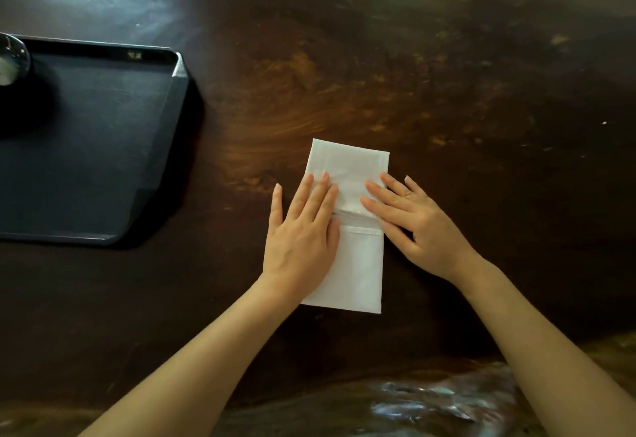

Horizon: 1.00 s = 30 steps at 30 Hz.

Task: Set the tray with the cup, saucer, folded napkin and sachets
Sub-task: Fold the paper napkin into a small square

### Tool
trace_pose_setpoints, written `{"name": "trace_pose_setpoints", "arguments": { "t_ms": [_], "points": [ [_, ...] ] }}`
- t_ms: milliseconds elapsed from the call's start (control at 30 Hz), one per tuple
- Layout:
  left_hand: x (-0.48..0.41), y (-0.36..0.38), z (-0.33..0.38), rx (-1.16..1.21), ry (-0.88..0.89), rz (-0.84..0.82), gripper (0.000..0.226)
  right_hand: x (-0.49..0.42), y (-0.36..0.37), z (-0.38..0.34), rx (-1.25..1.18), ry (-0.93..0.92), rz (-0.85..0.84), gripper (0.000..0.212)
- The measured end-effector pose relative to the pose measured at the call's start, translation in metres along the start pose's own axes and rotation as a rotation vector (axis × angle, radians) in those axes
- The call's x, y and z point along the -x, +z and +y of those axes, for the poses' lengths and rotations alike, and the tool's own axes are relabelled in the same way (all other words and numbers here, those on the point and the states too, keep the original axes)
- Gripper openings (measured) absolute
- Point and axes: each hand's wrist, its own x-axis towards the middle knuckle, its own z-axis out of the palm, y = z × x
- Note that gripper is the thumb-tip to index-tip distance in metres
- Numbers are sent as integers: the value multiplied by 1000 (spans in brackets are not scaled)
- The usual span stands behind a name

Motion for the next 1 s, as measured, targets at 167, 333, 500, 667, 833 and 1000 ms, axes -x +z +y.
{"name": "trace_pose_setpoints", "arguments": {
  "t_ms": [167, 333, 500, 667, 833, 1000],
  "points": [
    [2, -1, -3, 91, 24, 47, 43, -5, -14, -6, 61, 72, 94, 30],
    [-5, -8, -3, 124, 38, 161, 34, -18, -5, -22, 180, 77, 106, 27],
    [-2, -7, 0, 90, 85, 185, 32, -10, 1, -23, 150, 59, 270, 19],
    [0, -4, 1, 52, 51, 221, 26, 1, 6, -19, 183, 14, 266, 22],
    [1, -2, 0, 1, 85, 209, 30, 0, 1, -23, 54, 89, 238, 21],
    [-2, -1, 0, -24, 120, 216, 30, -39, -4, -37, 8, 366, 352, 42]
  ]
}}
